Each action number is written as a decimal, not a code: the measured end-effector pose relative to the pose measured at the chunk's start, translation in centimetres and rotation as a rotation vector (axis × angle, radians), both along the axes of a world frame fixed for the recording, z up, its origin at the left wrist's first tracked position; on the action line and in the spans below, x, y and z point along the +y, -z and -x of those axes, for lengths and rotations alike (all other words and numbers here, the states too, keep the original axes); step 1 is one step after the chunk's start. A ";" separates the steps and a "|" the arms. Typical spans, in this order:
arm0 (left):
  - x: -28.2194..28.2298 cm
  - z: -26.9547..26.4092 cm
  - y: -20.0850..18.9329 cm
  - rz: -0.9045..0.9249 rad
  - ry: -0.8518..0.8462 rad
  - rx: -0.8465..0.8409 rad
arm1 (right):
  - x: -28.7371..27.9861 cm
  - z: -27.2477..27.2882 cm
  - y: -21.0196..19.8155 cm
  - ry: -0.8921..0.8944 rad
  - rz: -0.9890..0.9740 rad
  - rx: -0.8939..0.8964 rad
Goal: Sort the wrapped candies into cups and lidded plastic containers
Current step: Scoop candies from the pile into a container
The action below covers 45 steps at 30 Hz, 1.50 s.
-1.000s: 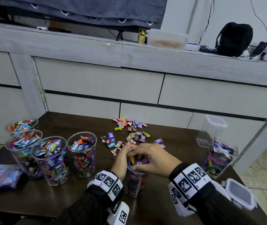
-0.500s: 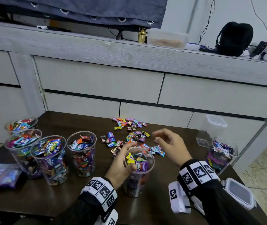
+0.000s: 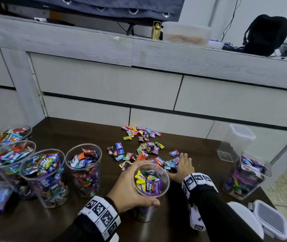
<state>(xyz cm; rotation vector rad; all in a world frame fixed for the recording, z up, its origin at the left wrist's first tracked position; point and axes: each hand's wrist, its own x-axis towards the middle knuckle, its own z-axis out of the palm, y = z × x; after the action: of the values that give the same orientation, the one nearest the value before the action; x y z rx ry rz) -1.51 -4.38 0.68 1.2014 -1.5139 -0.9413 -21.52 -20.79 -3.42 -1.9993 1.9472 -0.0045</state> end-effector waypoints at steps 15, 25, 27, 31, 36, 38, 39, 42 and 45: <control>-2.0 -0.7 0.1 0.011 0.064 0.032 | -2.9 -7.2 1.8 -0.295 0.165 0.298; -1.8 -0.5 0.0 0.025 0.064 0.048 | -0.6 -8.0 0.6 -0.523 0.179 0.192; -1.8 -0.5 0.2 0.029 0.061 0.058 | -0.4 -8.2 0.3 -0.616 0.105 0.263; -1.9 -0.5 0.3 0.024 0.069 0.061 | -0.6 -7.6 -0.5 -0.638 0.032 0.239; -1.9 -0.4 0.4 0.027 0.059 0.048 | -0.4 -3.4 0.1 -0.462 0.122 0.186; -1.9 -0.5 0.4 0.014 0.066 0.038 | -0.2 -1.8 1.0 -0.328 0.110 0.105; -1.9 -0.5 0.4 0.010 0.069 0.037 | -0.1 -1.3 1.3 -0.269 0.086 0.084; -1.9 -0.5 0.4 0.014 0.070 0.041 | 0.2 -0.9 2.0 -0.243 0.037 0.129; -1.9 -0.5 0.6 0.019 0.066 0.047 | 0.3 -1.5 1.9 -0.377 0.128 0.284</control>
<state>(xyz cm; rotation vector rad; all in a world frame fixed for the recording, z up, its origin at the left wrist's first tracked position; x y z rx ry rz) -1.04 -6.33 0.11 1.1136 -1.5298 -0.9903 -19.98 -20.47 -5.36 -2.5423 1.7265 0.2674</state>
